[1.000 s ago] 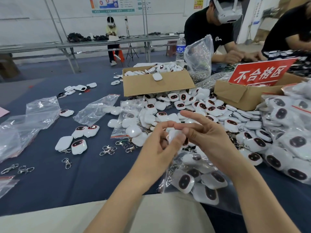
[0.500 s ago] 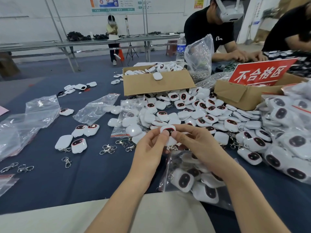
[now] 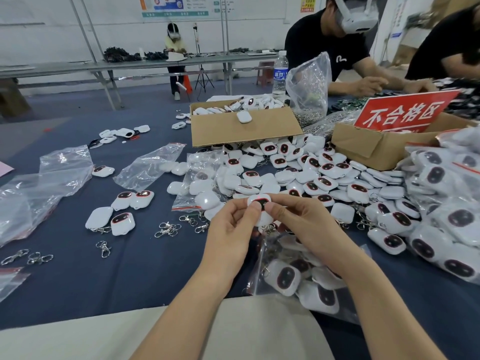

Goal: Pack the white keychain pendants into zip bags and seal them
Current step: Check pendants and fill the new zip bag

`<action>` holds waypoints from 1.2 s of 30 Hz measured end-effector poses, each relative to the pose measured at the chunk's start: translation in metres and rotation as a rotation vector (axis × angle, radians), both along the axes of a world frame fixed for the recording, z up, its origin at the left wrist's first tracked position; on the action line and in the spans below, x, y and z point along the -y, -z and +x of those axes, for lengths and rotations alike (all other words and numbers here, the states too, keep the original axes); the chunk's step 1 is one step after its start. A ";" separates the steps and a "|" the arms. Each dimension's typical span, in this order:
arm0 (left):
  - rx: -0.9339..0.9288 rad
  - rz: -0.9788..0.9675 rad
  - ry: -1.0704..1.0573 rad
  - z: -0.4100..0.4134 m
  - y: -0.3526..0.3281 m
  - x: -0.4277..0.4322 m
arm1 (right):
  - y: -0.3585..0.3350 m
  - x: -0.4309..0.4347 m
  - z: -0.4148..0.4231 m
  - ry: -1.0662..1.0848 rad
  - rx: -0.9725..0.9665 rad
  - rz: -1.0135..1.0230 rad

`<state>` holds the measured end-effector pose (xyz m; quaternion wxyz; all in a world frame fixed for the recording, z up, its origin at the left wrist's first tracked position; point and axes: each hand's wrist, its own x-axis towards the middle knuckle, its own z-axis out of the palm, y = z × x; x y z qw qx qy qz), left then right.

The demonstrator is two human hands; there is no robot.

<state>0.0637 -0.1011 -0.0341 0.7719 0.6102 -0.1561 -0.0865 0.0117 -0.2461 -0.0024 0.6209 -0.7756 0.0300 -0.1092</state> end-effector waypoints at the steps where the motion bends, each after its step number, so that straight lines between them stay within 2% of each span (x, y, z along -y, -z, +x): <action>1: 0.004 0.000 0.001 0.000 0.000 0.000 | 0.001 0.000 0.000 0.004 -0.004 -0.002; 15: 0.009 0.004 0.050 0.002 0.002 -0.001 | 0.001 -0.003 0.001 0.040 -0.026 0.031; 36: 0.023 0.053 0.049 -0.001 0.002 -0.002 | 0.007 -0.001 0.004 0.092 -0.025 -0.077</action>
